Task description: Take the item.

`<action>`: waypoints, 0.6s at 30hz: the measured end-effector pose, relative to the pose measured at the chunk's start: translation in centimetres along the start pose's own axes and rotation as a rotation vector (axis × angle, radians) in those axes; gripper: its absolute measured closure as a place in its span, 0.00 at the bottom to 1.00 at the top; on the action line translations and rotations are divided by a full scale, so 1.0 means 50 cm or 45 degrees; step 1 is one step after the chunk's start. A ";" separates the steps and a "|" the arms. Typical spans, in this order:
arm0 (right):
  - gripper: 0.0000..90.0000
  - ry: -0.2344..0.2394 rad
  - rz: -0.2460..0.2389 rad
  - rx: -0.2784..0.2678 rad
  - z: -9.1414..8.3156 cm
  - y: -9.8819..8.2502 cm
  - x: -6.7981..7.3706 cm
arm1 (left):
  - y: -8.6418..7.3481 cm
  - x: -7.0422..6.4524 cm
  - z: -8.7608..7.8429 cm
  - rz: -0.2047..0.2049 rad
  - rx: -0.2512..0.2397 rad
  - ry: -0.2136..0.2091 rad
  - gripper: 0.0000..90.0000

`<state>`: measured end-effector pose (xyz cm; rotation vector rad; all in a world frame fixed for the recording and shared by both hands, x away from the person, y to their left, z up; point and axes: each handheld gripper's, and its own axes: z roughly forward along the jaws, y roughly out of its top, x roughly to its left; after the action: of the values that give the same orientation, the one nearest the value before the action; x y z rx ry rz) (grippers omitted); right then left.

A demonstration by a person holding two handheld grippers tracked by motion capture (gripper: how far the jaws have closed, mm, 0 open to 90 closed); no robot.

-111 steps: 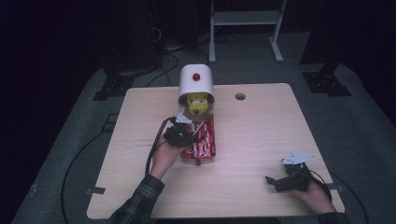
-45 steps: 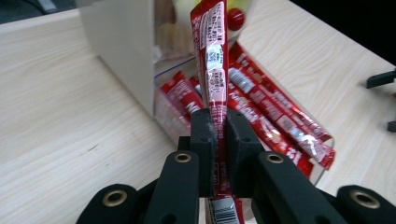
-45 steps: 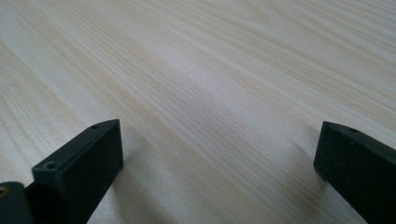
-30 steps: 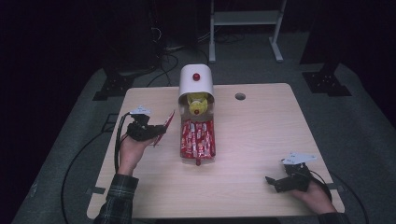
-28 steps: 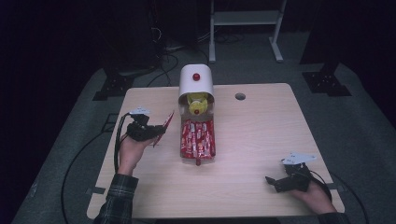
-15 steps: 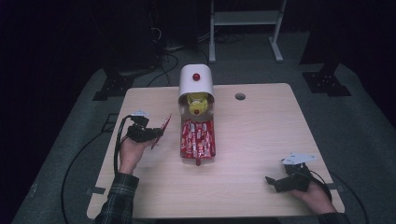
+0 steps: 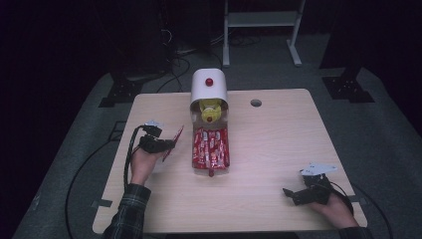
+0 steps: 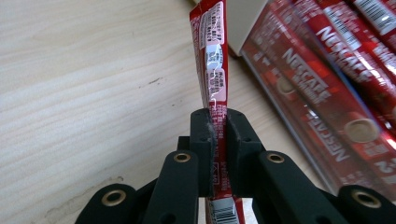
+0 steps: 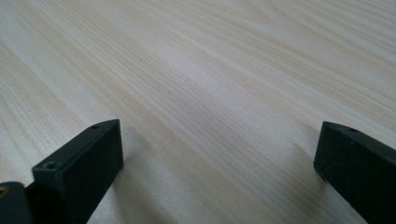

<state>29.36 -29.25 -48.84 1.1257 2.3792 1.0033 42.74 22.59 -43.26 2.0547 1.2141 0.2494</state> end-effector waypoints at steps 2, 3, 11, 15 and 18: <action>0.00 0.000 0.000 0.000 0.000 0.000 0.000 | -0.003 0.002 0.006 -0.003 0.011 0.005 0.92; 0.00 0.000 0.000 0.000 0.000 0.000 0.000 | -0.004 0.003 0.009 0.001 0.020 0.009 0.92; 0.00 0.000 -0.001 -0.002 0.000 0.000 0.000 | -0.010 0.009 0.025 -0.002 0.063 0.025 0.92; 0.00 0.000 -0.002 -0.002 0.000 0.000 0.000 | -0.014 0.012 0.033 -0.011 0.077 0.028 0.92; 0.00 0.001 -0.002 -0.002 0.000 0.000 0.000 | -0.016 0.012 0.037 -0.010 0.087 0.031 0.92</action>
<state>29.36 -29.25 -48.85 1.1235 2.3790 1.0046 43.44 22.41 -45.20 2.1105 1.2611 0.2333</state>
